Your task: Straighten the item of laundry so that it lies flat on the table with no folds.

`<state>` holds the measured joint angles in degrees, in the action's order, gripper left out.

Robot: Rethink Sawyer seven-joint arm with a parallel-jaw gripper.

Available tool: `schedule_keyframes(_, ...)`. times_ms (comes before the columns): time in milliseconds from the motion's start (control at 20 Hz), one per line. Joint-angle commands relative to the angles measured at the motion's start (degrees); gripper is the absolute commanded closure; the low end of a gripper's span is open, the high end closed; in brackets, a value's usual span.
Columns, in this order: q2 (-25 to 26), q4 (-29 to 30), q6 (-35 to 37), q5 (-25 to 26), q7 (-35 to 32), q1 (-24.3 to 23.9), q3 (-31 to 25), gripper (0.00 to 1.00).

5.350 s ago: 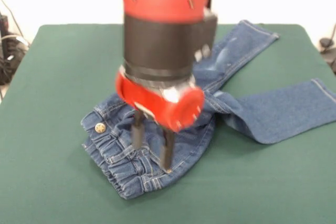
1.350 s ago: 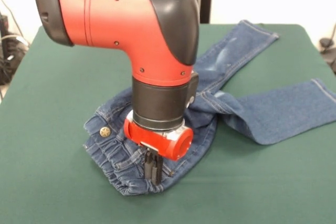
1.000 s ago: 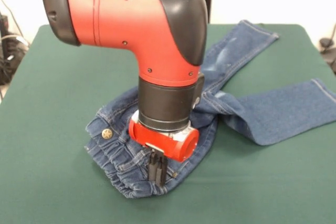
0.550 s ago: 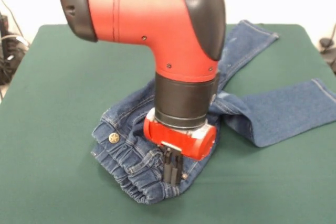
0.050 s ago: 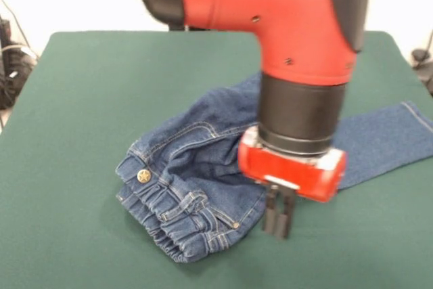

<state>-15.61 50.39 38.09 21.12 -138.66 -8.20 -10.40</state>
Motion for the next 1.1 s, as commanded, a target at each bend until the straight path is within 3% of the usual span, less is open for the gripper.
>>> schedule_keyframes(50,4.7,-7.4,9.0,-2.1,0.5,3.5,-3.7,1.00)
schedule_keyframes(300,6.0,-9.4,9.2,-1.7,2.8,3.5,-3.8,1.00)
schedule_keyframes(350,6.0,-9.1,9.0,-2.2,3.1,3.3,-3.9,0.00)
schedule_keyframes(1100,4.4,-7.3,7.3,-2.4,3.8,3.5,-2.3,0.00)
